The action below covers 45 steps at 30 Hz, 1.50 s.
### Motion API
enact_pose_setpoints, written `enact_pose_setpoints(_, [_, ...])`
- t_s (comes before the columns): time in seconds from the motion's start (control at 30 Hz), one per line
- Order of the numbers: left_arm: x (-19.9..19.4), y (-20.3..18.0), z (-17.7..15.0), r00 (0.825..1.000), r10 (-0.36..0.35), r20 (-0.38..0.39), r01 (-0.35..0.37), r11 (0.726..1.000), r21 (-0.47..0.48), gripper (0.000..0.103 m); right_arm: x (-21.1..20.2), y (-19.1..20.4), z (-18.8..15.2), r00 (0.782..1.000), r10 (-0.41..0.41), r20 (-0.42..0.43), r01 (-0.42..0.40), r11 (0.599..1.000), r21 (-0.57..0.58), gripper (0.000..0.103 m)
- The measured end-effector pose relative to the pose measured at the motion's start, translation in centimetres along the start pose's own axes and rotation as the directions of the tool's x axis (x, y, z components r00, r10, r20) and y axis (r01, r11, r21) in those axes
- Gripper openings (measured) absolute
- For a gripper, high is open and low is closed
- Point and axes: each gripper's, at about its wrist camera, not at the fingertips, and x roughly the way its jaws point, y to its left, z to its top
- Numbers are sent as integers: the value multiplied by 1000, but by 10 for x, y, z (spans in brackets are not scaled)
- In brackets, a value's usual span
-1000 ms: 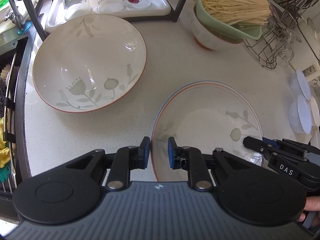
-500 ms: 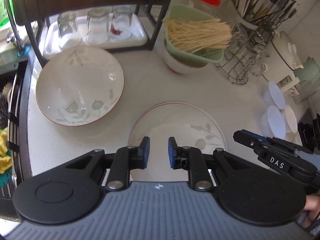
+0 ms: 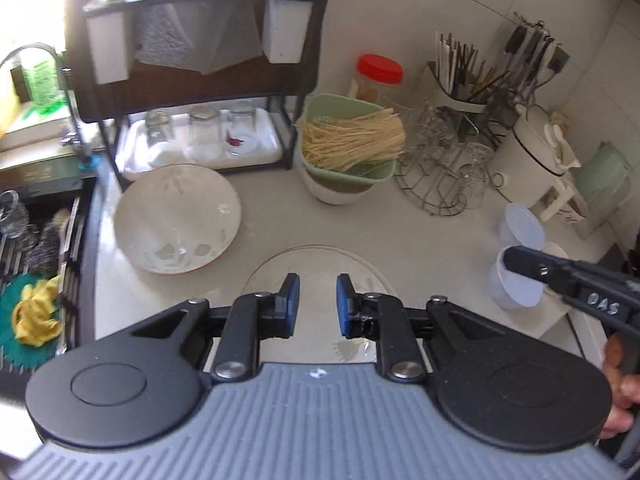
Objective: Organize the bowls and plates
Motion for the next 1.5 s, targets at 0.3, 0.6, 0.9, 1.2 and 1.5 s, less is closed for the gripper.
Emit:
enact_pose_setpoints(0.3, [-44, -42, -45, 999, 21, 42, -18, 997, -78, 21, -54, -17, -8, 998, 64, 10, -63, 996, -61, 16])
enact_pose_setpoints(0.6, [-69, -90, -64, 989, 87, 116, -84, 996, -30, 21, -91, -27, -22, 995, 95, 17, -94, 994, -54, 16])
enact_pose_setpoints(0.9, [-68, -119, -83, 987, 139, 80, -133, 988, -83, 21, -108, -39, -40, 995, 97, -18, -98, 986, -136, 16])
enact_pose_setpoints(1.2, [-78, -127, -104, 980, 183, 81, -172, 976, -131, 21, -113, -43, -47, 989, 142, -46, -148, 973, -178, 16])
enact_pose_setpoints(1.5, [-85, -114, -116, 975, 208, 75, -191, 965, -179, 21, -107, -34, -50, 980, 183, -72, -194, 963, -187, 16])
